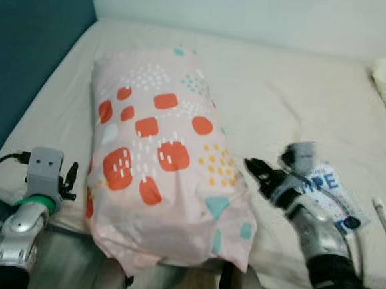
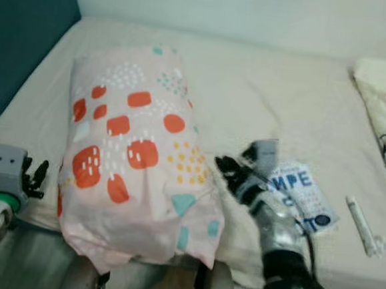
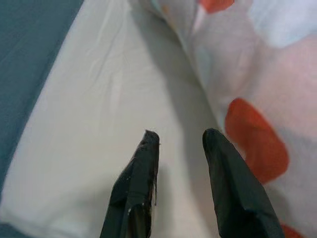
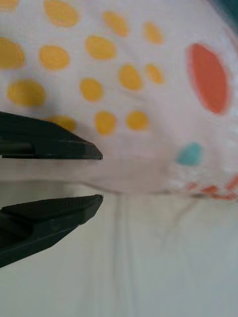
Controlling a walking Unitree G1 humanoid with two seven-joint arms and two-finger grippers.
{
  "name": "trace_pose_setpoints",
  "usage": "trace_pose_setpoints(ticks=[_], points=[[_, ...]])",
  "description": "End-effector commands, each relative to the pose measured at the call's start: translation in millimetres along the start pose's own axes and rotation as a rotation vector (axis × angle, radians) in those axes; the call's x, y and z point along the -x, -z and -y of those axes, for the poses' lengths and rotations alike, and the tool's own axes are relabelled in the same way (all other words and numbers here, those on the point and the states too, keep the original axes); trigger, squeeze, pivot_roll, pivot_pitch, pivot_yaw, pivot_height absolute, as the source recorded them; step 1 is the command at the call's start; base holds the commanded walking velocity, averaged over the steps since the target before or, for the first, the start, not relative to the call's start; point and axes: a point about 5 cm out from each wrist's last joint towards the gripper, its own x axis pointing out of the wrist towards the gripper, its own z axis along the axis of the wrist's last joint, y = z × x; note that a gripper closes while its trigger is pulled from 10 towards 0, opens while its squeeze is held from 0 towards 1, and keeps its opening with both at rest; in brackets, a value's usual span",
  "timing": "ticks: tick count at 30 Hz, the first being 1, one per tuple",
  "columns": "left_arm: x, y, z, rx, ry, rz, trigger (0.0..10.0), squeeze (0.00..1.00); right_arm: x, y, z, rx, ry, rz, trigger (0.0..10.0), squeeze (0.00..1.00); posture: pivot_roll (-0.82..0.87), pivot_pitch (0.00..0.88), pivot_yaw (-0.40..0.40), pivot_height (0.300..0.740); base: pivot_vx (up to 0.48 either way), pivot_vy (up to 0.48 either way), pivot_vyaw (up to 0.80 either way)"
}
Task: Clean up the room
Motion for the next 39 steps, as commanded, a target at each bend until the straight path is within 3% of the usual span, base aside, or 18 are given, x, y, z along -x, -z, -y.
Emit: trace_pose_setpoints(ticks=[1, 3, 4, 9, 13, 15, 19, 24, 27, 29, 30, 34, 39], points=[[1.4, 8, -11.0, 0.012, -0.003, -0.056, 10.0, 0.0, -4.2, 5, 0.1, 0.061, 0.075, -0.011, 10.0, 0.0, 0.14, 0.149, 0.057, 0.598, 0.0, 0.0, 0.0], [-0.5, 5, -15.2, 0.016, -0.002, -0.055, 10.0, 0.0, -7.5, 3, 0.0, 0.056, 0.104, -0.001, 10.0, 0.0, 0.14, 0.174, 0.054, 0.598, 0.0, 0.0, 0.0], [-3.1, 0, -20.4, 0.031, -0.001, -0.046, 0.0, 0.0, -10.0, -1, 1.6, 0.051, 0.141, 0.014, 10.0, 0.0, 0.15, 0.185, 0.052, 0.598, 0.0, 0.0, 0.0], [-12.1, -20, -34.0, 0.067, 0.04, 0.003, 0.0, 0.0, -12.3, -19, 15.4, 0.062, 0.247, 0.073, 10.0, 0.0, 0.15, 0.236, 0.036, 0.598, 0.0, 0.0, 0.0], [-14.5, -23, -35.3, 0.068, 0.066, -0.006, 0.0, 0.0, -13.0, -20, 17.3, 0.107, 0.238, 0.042, 9.6, 0.0, 0.15, 0.239, 0.031, 0.598, 0.0, 0.0, 0.0], [-13.3, -10, -27.4, 0.024, 0.132, -0.085, 0.0, 0.0, -15.8, -15, 12.5, 0.168, 0.188, -0.026, 10.0, 0.0, 0.15, 0.247, 0.026, 0.598, 0.0, 0.0, 0.0], [-11.1, 4, -17.2, -0.022, 0.203, -0.155, 0.0, 0.0, -19.9, -14, 6.5, 0.213, 0.156, -0.049, 10.0, 0.0, 0.14, 0.25, 0.025, 0.598, 0.0, 0.0, 0.0], [-17.5, 2, 2.8, 0.028, 0.28, -0.16, 0.0, 0.0, -29.6, -17, -11.4, 0.194, 0.061, -0.023, 9.8, 0.0, 0.11, 0.245, 0.024, 0.598, 0.0, 0.0, 0.0], [-18.4, 1, 5.2, 0.028, 0.289, -0.158, 0.0, 0.0, -31.0, -18, -14.4, 0.188, 0.044, -0.015, 9.8, 0.0, 0.11, 0.246, 0.025, 0.598, 0.0, 0.0, 0.0], [-24.7, -8, 21.6, 0.058, 0.343, -0.122, 0.0, 0.0, -35.6, -18, -27.4, 0.136, -0.03, 0.016, 10.0, 0.0, 0.09, 0.234, 0.034, 0.598, 0.0, 0.0, 0.0], [-24.7, -8, 21.6, 0.058, 0.343, -0.122, 0.0, 0.0, -35.6, -18, -27.4, 0.136, -0.03, 0.016, 10.0, 0.0, 0.09, 0.234, 0.034, 0.598, 0.0, 0.0, 0.0], [-30.8, -17, 50.3, 0.096, 0.433, -0.091, 0.0, 0.0, -39.4, -11, -49.2, 0.112, -0.168, 0.016, 10.0, 0.0, 0.07, 0.23, 0.046, 0.598, 0.0, 0.0, 0.0], [-31.7, -17, 61.0, 0.104, 0.457, -0.093, 0.0, 0.0, -39.0, -5, -56.3, 0.124, -0.219, 0.005, 10.0, 0.0, 0.07, 0.227, 0.055, 0.598, 0.0, 0.0, 0.0]])
